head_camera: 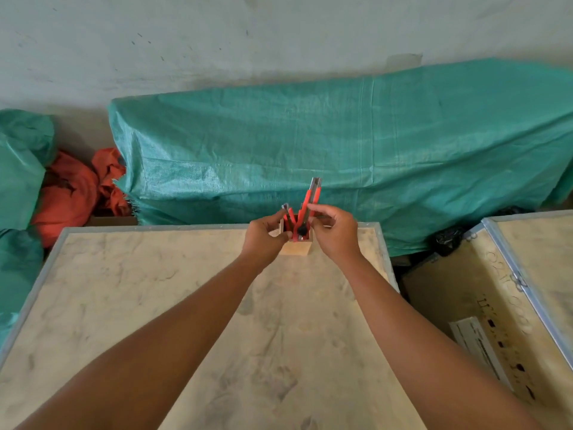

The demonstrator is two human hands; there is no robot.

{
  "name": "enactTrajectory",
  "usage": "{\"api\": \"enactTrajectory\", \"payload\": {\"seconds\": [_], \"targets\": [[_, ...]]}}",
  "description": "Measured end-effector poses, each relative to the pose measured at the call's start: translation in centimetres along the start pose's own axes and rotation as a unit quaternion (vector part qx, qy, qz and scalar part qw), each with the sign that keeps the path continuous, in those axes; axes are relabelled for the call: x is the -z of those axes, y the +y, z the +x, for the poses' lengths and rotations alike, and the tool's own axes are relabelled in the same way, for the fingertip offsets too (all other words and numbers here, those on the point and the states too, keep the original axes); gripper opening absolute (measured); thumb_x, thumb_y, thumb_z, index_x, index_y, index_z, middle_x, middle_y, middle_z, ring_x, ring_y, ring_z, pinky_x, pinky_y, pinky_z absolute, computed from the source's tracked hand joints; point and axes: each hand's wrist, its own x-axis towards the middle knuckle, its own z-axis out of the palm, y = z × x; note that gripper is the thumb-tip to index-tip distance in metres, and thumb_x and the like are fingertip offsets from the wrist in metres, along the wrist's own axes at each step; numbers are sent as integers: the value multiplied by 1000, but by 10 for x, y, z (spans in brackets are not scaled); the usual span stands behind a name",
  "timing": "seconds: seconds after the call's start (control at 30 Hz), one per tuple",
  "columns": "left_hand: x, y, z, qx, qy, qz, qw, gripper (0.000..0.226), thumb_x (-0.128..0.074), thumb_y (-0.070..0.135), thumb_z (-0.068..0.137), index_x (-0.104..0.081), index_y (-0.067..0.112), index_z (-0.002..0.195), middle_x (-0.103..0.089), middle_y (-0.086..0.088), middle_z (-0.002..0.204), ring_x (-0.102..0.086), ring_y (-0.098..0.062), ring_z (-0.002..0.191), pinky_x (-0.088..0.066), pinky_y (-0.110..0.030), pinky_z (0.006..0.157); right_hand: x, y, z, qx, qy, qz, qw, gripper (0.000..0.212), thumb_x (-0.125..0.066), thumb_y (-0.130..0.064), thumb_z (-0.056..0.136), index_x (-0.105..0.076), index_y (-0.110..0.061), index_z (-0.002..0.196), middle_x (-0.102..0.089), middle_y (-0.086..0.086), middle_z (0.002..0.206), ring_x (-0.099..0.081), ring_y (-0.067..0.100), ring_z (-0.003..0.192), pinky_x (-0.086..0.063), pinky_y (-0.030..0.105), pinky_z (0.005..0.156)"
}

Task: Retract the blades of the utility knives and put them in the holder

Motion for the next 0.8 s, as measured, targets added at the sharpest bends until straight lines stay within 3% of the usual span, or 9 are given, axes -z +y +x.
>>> {"api": "enactTrajectory", "payload": {"seconds": [0.07, 0.17, 0.27, 0.37, 0.43, 0.57, 0.7, 0.8], "targets": [[-4, -9, 18, 24, 7, 83, 996, 74, -75, 13, 84, -39, 18, 149, -50, -2, 149, -45, -21, 139, -37, -35, 113, -8, 11, 13, 10, 30, -23, 999, 31, -71, 2, 88, -77, -16, 113, -78, 3, 106, -74, 13, 89, -60, 24, 84], [-12, -28, 37, 70, -14, 126, 989, 85, -74, 19, 87, -23, 11, 154, -39, -5, 157, -40, -27, 142, -38, -28, 104, -20, 27, 21, 28, 48, -63, 997, 30, -71, 2, 88, -77, -16, 112, -77, 5, 103, -73, 12, 87, -57, 17, 82], [-20, -42, 47, 94, -26, 100, 990, 81, -76, 16, 84, -32, 11, 151, -47, -7, 151, -49, -28, 136, -44, -44, 109, -30, 42, 19, 51, 41, -92, 994, 29, -70, 3, 88, -78, -13, 110, -76, 7, 100, -71, 14, 85, -56, 14, 80], [-23, -49, 51, 75, -25, 89, 993, 58, -75, 10, 82, -57, 20, 137, -68, 1, 124, -65, -24, 113, -52, -35, 95, -35, 51, 18, 52, 19, -121, 991, 29, -71, 3, 87, -79, -14, 109, -76, 6, 100, -70, 16, 89, -47, 6, 84], [-22, -50, 50, 62, -30, 85, 994, 53, -74, 8, 82, -61, 21, 132, -70, 4, 114, -68, -20, 103, -54, -31, 89, -37, 54, 15, 57, 17, -140, 988, 29, -72, 3, 86, -79, -13, 108, -75, 6, 100, -70, 17, 92, -43, 3, 85], [-20, -47, 46, 53, -32, 71, 996, 50, -74, 7, 82, -63, 21, 129, -68, 9, 112, -68, -19, 103, -52, -29, 84, -38, 54, 6, 57, 29, -132, 989, 29, -74, 3, 84, -78, -11, 109, -76, 8, 104, -70, 18, 98, -47, 9, 92], [-18, -37, 39, 39, -37, 70, 996, 57, -75, 15, 79, -60, 28, 132, -73, 6, 116, -68, -20, 107, -55, -37, 94, -30, 42, -5, 47, 29, -104, 993, 31, -75, 2, 83, -77, -11, 111, -77, 6, 106, -71, 19, 100, -57, 34, 93], [-17, -27, 33, 18, -26, 64, 997, 53, -76, 19, 78, -62, 28, 129, -72, 3, 121, -63, -22, 115, -50, -37, 100, -19, 20, -7, 61, 52, -82, 993, 30, -78, -3, 83, -76, -11, 113, -77, 5, 108, -70, 18, 102, -59, 42, 90]]}}
